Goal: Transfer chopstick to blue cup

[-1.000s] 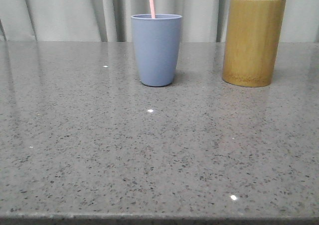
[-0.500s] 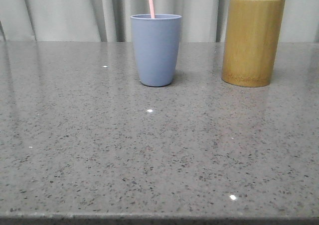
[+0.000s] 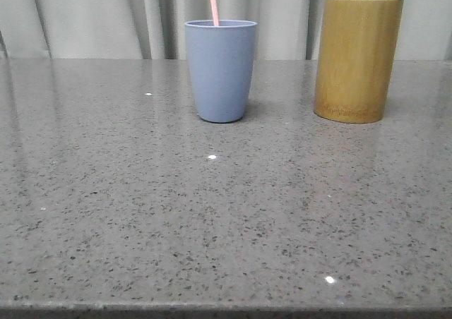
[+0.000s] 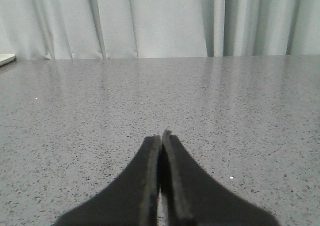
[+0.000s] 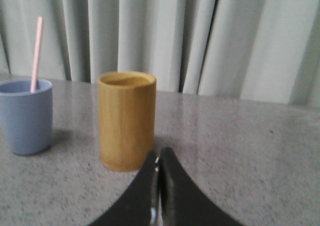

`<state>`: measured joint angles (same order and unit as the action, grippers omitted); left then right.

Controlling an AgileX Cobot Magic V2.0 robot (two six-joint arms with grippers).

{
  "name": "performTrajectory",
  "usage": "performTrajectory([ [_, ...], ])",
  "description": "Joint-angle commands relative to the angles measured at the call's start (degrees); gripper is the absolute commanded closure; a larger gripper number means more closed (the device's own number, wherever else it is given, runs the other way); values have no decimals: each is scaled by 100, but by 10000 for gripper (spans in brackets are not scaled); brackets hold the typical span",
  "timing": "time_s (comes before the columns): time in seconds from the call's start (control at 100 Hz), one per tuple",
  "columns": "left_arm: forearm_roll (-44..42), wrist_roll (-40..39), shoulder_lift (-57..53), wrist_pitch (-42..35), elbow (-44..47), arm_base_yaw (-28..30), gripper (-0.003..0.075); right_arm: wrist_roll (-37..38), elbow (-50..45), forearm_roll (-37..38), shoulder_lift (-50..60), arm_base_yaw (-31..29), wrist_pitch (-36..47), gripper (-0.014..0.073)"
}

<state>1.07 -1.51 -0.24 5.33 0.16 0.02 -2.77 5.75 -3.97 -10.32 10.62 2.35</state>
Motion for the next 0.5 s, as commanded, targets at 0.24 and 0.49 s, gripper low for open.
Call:
performTrajectory([
  [0.24, 43, -15, -200, -405, 49, -2, 739, 174, -739, 225, 730, -731, 424, 654],
  [0.49, 43, -15, -200, -405, 49, -2, 739, 174, -738, 397, 1211, -1174, -287, 654],
])
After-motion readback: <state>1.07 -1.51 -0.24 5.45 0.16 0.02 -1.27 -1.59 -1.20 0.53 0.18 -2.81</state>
